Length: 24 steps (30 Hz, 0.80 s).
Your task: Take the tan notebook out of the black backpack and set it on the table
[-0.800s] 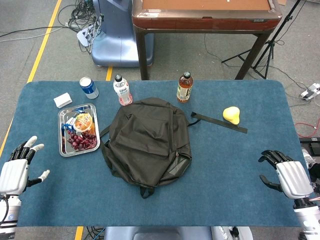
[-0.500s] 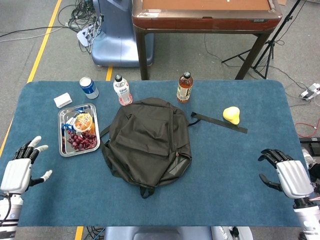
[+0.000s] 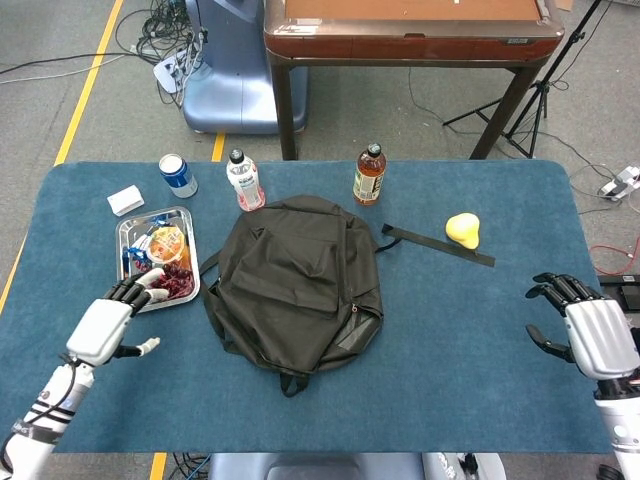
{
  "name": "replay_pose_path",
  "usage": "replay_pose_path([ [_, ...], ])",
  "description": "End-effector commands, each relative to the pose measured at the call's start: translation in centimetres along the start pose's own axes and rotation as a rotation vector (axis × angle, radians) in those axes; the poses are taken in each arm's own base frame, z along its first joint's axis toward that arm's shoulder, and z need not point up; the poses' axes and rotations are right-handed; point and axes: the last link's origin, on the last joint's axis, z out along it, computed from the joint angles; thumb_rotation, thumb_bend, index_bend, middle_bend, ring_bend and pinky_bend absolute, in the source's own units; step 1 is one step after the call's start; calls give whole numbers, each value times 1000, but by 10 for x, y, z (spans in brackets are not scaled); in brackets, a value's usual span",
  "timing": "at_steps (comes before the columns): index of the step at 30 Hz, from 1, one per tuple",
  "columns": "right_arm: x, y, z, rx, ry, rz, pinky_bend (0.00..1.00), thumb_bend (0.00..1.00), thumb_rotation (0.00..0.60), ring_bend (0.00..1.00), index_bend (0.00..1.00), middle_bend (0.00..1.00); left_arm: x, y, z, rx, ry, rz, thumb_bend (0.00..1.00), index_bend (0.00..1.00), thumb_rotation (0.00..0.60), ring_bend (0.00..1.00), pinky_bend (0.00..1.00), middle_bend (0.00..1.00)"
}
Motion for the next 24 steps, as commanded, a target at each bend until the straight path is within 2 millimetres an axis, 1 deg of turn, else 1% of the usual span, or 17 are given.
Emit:
replay_pose_path([
  [1,0,2,1,-9,-2,0,463,226,600,251,400,280,-18,14,18,-90,-68,14,198,213,600,63,84,71],
  [6,-2,6,1,-26,-9,2,463,226,600,251,383,279,-40,29,34,-163,-120,-4,198,198,600,63,83,71],
  [9,-2,9,0,-34,-13,0,463,226,600,251,378,279,-52,36,40,-197,-152,17,198,160,600,63,82,70],
  [14,-2,10,0,-39,-8,1,463,226,600,251,370,276,-63,52,51,-243,-157,-1,199,147,600,63,81,68],
  [19,-3,14,-2,-47,-12,8,463,226,600,251,370,276,-76,73,69,-282,-134,-34,198,148,600,63,81,68],
  [24,-1,17,-5,-52,-2,9,463,226,600,251,367,276,-82,90,87,-307,-118,-73,198,149,600,63,81,68],
])
